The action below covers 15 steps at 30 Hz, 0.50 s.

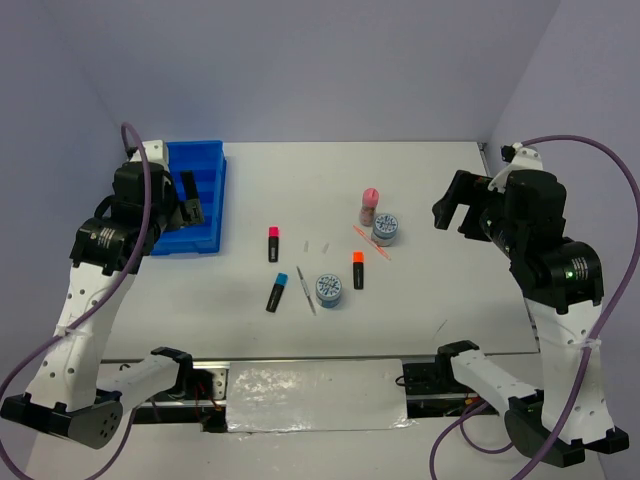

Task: Sort the stationery into containers
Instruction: Pick up the pen from the center of the board.

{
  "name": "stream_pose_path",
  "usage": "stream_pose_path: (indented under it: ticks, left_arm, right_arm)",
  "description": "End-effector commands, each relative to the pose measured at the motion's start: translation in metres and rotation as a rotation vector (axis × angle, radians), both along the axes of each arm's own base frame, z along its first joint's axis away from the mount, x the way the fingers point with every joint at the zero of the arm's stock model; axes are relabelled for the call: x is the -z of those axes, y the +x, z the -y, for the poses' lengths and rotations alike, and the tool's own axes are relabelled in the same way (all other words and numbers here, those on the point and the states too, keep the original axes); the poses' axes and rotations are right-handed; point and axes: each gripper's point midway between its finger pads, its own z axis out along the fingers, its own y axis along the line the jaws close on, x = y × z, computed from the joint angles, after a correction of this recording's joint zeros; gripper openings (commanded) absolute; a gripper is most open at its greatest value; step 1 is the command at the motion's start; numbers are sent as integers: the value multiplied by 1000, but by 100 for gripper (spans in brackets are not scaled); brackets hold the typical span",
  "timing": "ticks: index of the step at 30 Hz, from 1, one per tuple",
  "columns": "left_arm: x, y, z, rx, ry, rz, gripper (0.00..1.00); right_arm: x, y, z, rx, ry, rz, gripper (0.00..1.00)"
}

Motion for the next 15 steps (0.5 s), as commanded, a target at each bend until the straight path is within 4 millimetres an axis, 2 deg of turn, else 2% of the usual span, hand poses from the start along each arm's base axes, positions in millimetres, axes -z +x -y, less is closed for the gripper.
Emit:
stream_pose_path:
  ticks: [1, 12, 15]
  left_arm:
    - [-12, 4, 4, 11, -18, 41, 99]
    - [-10, 6, 10, 31, -32, 35, 99]
    - [0, 13, 28, 108, -81, 20, 99]
  right_arm:
    - [-17, 0, 1, 13, 22, 58, 100]
    - [-22, 2, -4, -11, 33, 81, 100]
    - [-15, 4, -6, -20, 33, 59, 100]
